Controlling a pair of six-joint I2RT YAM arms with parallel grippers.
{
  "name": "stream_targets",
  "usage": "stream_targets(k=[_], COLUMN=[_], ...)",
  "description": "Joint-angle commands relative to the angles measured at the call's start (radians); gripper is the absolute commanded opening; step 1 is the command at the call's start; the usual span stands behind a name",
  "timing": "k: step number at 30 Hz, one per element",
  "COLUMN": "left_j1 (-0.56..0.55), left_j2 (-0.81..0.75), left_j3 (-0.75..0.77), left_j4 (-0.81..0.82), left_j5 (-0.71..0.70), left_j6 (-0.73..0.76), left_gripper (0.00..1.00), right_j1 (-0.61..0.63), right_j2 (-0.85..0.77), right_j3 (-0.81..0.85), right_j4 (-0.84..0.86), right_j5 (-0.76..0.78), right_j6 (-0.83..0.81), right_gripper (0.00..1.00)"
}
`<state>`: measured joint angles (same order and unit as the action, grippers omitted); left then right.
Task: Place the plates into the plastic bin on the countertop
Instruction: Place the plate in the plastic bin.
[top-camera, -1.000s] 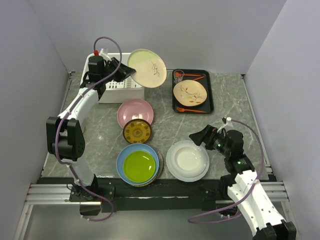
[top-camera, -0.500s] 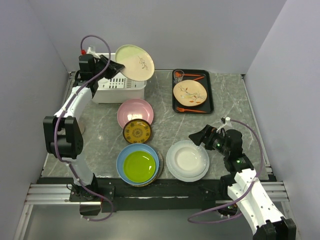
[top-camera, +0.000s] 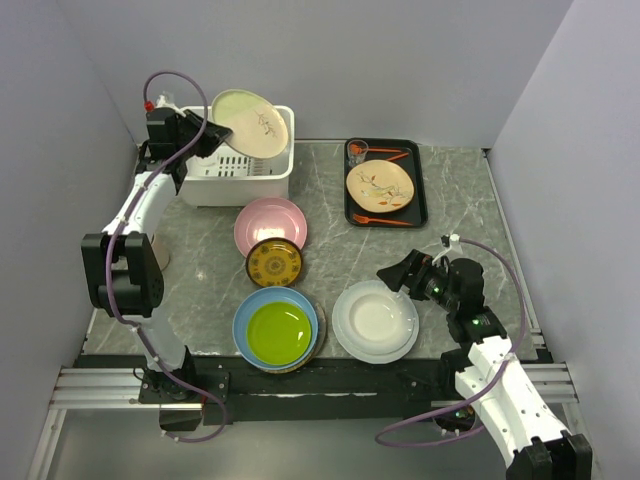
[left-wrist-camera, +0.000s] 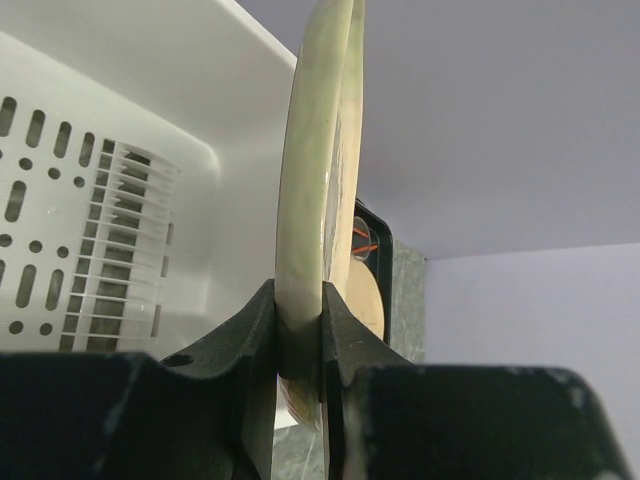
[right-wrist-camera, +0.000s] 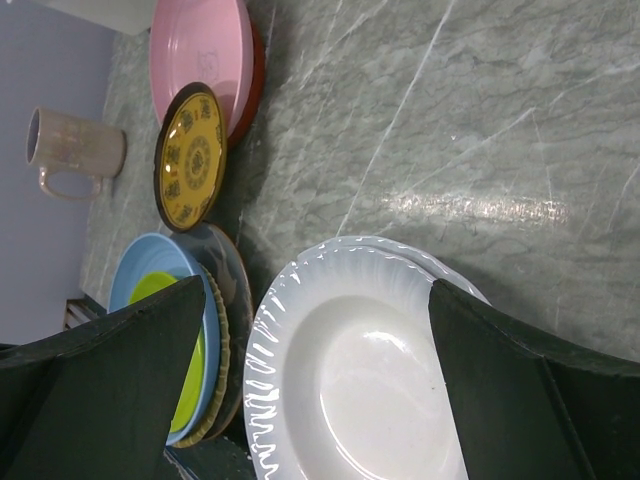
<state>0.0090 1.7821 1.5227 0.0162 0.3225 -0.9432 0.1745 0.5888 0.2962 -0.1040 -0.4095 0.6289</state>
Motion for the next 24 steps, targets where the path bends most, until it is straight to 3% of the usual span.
stream_targets(k=[1, 24], left_j1=[0.013, 0.014], left_j2=[-0.02, 0.178], left_j3=[0.076, 0.217], left_j4=[0.13, 0.047], left_j5=[0.0, 0.029], left_j6=[0.001, 0.037], left_gripper=[0.01, 0.01], right_j1=[0.006, 0.005], right_j2=[0.006, 0.043], right_j3=[-0.002, -0.009], right_j4=[0.038, 0.075], right_j5=[-0.008, -0.02], right_j6=[-0.024, -0.031], right_gripper=[1.0, 1.0])
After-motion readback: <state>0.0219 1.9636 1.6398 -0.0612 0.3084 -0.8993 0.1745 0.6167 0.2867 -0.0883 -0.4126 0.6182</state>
